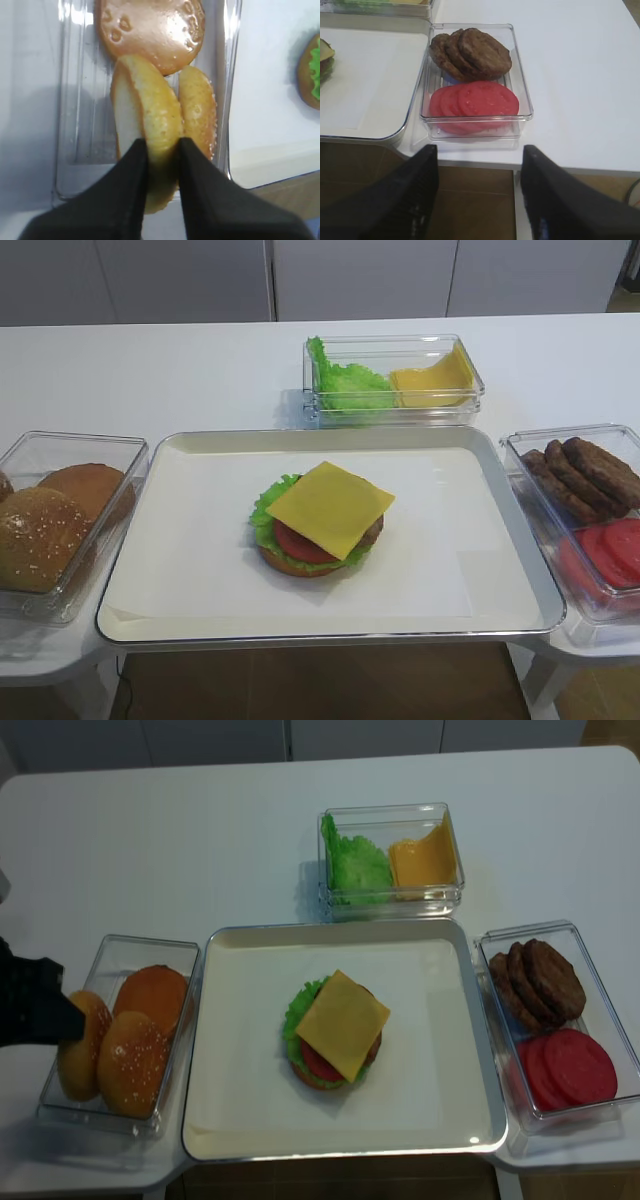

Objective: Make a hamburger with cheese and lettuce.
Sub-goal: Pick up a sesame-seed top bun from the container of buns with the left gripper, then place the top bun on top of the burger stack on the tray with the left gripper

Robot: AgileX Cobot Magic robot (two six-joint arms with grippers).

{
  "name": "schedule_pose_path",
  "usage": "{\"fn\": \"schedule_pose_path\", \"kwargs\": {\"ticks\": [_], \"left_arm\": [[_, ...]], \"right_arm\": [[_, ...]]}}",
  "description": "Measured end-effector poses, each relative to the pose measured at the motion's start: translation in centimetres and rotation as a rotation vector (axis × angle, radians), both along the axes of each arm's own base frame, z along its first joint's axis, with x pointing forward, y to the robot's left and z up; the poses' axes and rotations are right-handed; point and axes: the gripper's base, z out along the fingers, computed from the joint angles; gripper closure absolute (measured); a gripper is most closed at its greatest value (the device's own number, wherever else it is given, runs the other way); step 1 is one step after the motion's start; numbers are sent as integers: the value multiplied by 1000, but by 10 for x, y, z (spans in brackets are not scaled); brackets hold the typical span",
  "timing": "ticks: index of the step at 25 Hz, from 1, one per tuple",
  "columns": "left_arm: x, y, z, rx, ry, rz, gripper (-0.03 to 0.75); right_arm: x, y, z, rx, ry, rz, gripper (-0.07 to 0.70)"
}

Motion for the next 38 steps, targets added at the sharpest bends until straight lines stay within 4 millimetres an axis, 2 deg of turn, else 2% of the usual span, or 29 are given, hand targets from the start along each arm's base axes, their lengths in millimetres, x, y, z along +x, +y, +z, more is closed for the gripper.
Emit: {"fn": "schedule_pose_path", "kwargs": {"ticks": [11, 17, 27, 33, 38], "left_arm": [[7, 2, 56, 58, -191, 2, 582], [13, -6, 84, -37, -303, 13, 584], [17, -24, 94, -213, -357, 0, 585], [17, -61, 94, -237, -349, -160, 585], [14, -82, 94, -253, -340, -245, 585]], "right_arm": [[0, 0, 0, 0, 0, 0, 229], [0, 0, 0, 0, 0, 0, 229], [0, 0, 0, 0, 0, 0, 229], [0, 0, 0, 0, 0, 0, 230], [0, 0, 0, 0, 0, 0, 229]]}}
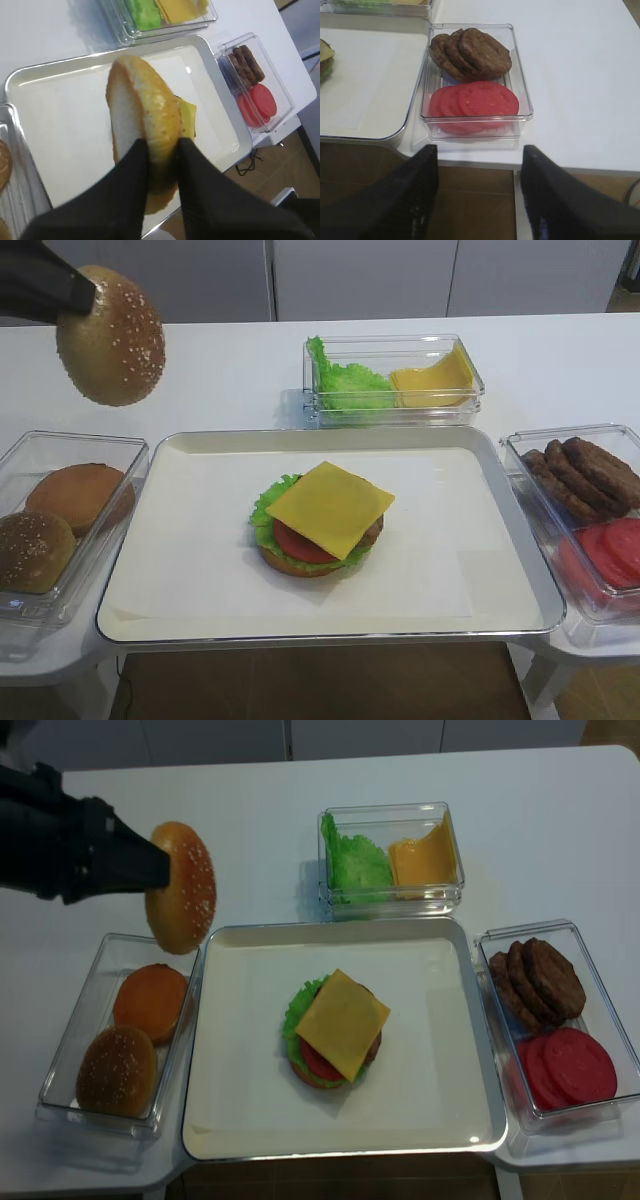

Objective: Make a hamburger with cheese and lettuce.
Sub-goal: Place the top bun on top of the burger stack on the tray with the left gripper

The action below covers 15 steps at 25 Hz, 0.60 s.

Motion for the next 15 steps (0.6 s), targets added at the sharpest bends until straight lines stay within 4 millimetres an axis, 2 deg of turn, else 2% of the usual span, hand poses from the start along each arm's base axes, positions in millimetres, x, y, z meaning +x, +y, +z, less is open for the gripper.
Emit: {"fn": "schedule_pose_path", "kwargs": {"ticks": [5, 15], "left_arm": [[-2, -10, -1, -3, 5, -39, 585], [-9, -23, -41, -180, 130, -53, 587]], "right_arm": [[0, 0, 0, 0, 0, 0, 229], [0, 0, 0, 0, 0, 0, 230]]}}
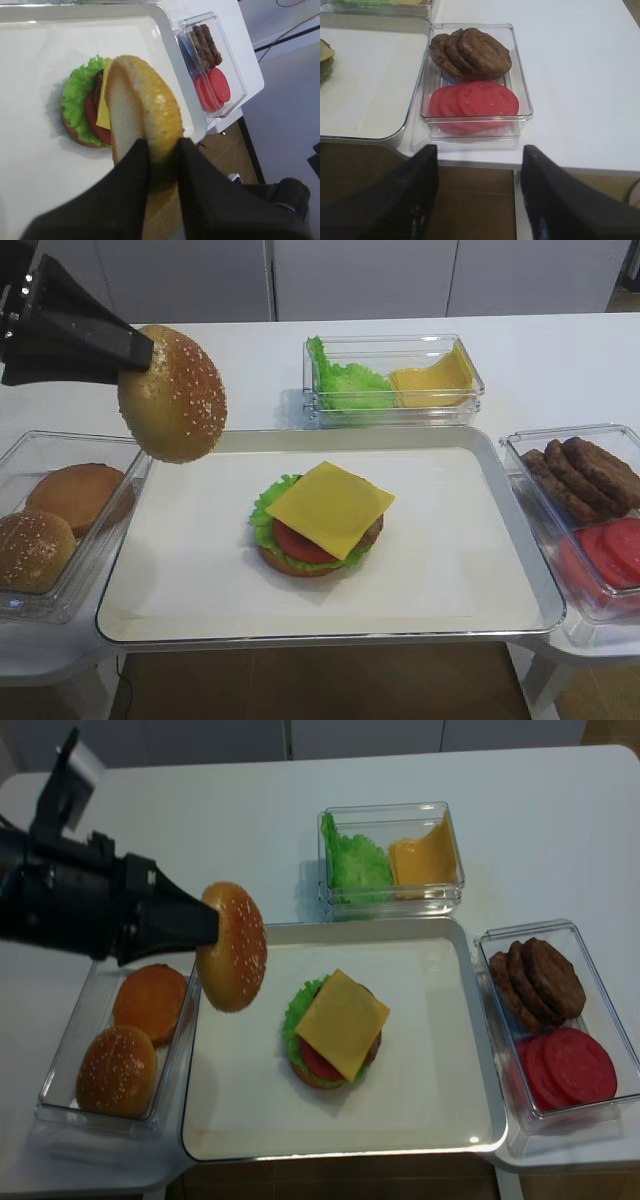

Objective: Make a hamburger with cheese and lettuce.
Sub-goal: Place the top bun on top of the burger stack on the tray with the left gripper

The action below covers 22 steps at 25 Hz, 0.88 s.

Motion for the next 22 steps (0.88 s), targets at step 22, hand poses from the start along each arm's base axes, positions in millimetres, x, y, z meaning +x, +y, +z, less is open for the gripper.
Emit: {"fn": "schedule_pose_path", "kwargs": {"ticks": [22], "left_arm": [[24, -50, -50, -333, 73, 7, 602]], "right_arm": [[0, 0, 0, 0, 0, 0, 229]]}}
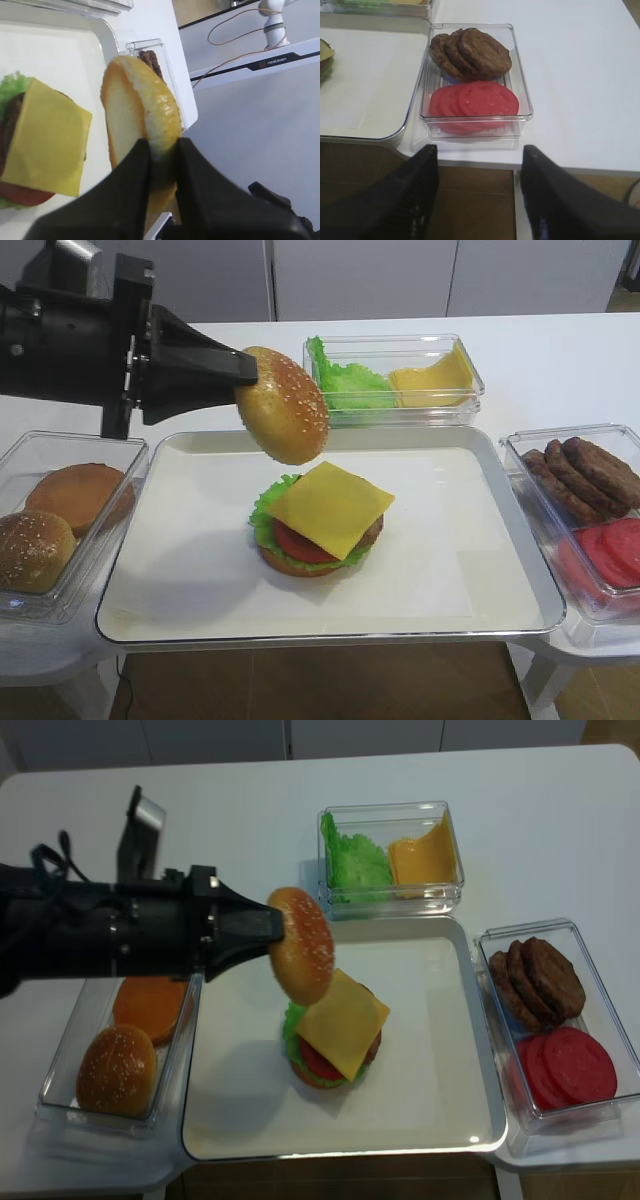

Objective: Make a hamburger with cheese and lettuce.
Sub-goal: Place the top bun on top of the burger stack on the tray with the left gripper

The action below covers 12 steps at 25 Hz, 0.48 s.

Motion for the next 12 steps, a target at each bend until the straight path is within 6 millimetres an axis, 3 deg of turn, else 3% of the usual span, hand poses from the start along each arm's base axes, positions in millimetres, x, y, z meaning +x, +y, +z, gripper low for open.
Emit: {"fn": "schedule_pose_path", "kwargs": {"ticks": [12], "left_arm": [[13, -32, -33, -59, 123, -43, 603]], "right_arm": [[0, 0, 0, 0, 0, 0, 229]]}}
